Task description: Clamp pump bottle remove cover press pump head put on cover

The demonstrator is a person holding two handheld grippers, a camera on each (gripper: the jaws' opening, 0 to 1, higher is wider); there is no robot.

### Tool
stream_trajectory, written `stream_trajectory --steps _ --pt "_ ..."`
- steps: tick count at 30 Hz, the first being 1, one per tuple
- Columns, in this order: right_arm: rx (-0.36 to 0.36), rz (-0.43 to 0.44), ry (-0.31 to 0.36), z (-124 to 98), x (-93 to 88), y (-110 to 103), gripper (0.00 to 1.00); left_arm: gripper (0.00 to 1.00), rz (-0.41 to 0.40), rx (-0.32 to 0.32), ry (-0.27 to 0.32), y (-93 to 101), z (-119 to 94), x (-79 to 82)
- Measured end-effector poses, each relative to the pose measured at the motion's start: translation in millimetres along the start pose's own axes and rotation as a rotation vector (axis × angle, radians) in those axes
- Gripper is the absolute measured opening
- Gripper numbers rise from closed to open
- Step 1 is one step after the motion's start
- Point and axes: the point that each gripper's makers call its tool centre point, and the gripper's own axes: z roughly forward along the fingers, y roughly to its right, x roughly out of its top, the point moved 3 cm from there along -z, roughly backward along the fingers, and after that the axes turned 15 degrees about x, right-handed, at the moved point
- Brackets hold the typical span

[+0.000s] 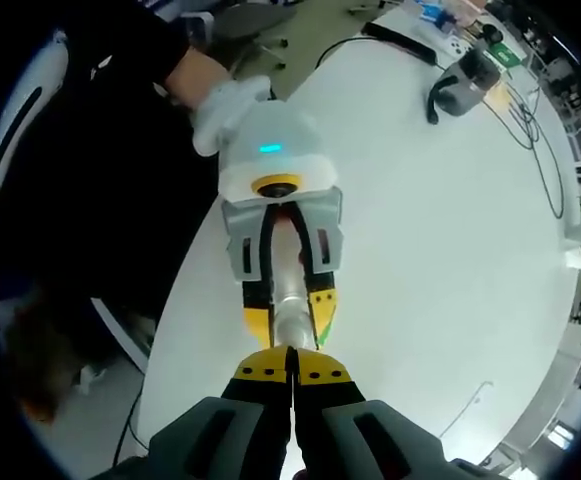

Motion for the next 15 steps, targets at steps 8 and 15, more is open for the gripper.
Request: stream_trajectory --steps 8,15 --pt "0.004 -0.006 -0.014 1.8 1.0 -2.9 0.0 0.15 0.0 0.0 0.0 0.1 -0.2 0.0" --pt "0.005 -0.005 -0.017 2.2 1.2 -3.1 0.0 0.15 0.001 0.0 0.0 0.9 -0.3 0.1"
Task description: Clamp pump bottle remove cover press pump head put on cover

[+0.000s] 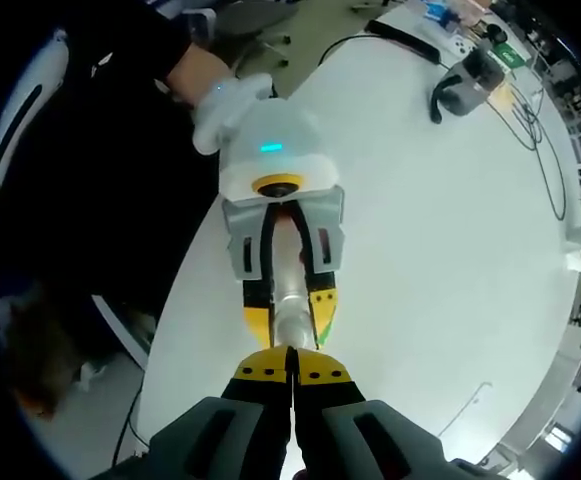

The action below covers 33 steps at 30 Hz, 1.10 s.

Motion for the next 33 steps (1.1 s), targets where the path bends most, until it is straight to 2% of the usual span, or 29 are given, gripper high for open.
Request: stream_trajectory --steps 18,25,33 --pt "0.0 -0.01 -0.02 -0.4 0.1 2.7 0.0 0.15 -0.002 0.001 0.0 -1.0 0.2 -0.5" --pt "0.005 -0.014 -0.053 2.9 -2.5 7.4 0.0 0.15 -0.002 0.0 0.0 -1.0 0.3 -0.4" --pt "0.017 -0.001 -0.029 4.2 -3.6 9.7 0.0 0.15 -0.002 -0.001 -0.001 -0.7 0.3 -0.4"
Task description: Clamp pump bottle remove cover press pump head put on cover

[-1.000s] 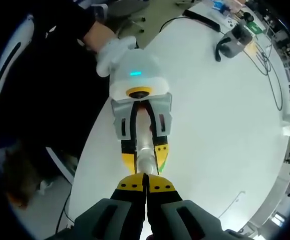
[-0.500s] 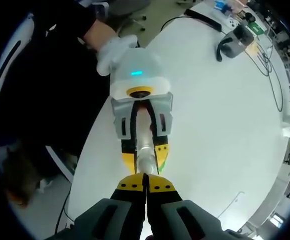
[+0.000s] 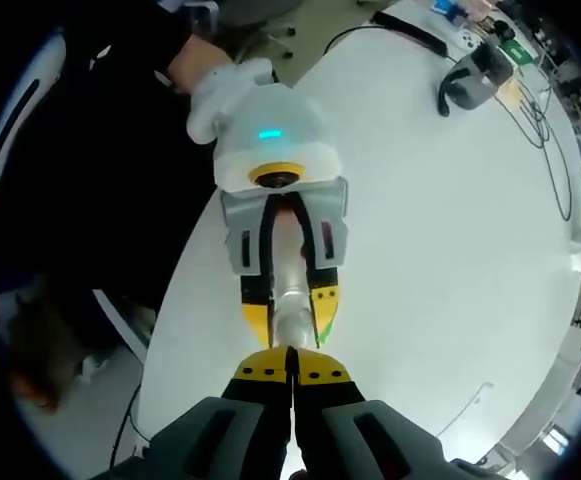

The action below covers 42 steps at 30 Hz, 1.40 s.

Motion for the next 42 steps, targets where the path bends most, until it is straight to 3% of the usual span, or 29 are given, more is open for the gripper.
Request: stream_trajectory --steps 8,42 --pt "-0.032 0.001 0.018 -5.8 -0.5 0.9 0.0 0.15 0.001 -0.001 0.001 -0.1 0.2 0.1" --pt "-0.029 0.005 0.065 -7.1 0.5 -5.3 0.0 0.15 -0.006 -0.002 0.0 0.2 -0.1 0.1"
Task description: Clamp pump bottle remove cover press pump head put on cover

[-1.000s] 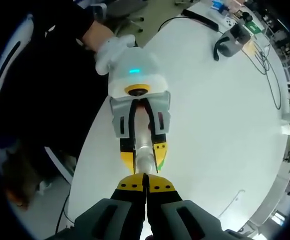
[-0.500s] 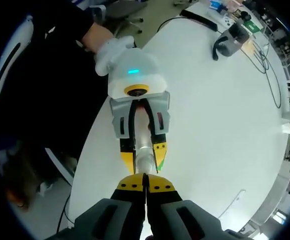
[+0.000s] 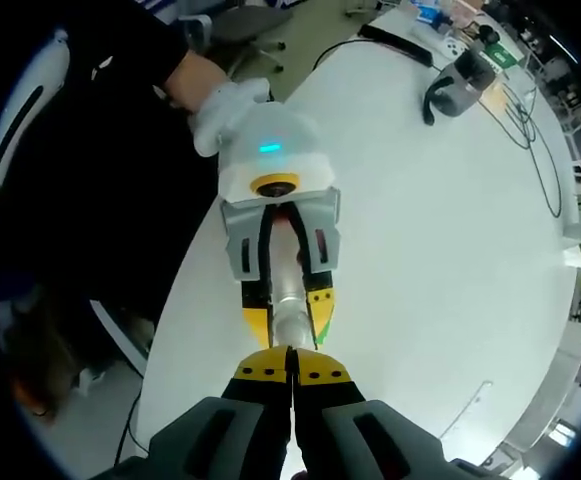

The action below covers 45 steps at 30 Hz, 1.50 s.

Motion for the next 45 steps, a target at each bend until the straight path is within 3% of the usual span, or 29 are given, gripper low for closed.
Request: stream_trajectory --steps 34,40,45 --pt "0.026 0.013 -0.022 5.1 0.0 1.0 0.0 0.15 0.006 -0.001 0.0 -0.5 0.6 -0.1" --pt "0.034 -0.013 -0.076 4.3 0.9 6.1 0.0 0.15 0.005 -0.001 -0.001 -0.4 0.5 0.0" --pt "0.027 -0.017 -0.074 -2.2 -1.1 8.3 0.0 0.15 0.004 -0.002 -0.001 -0.2 0.4 0.0"
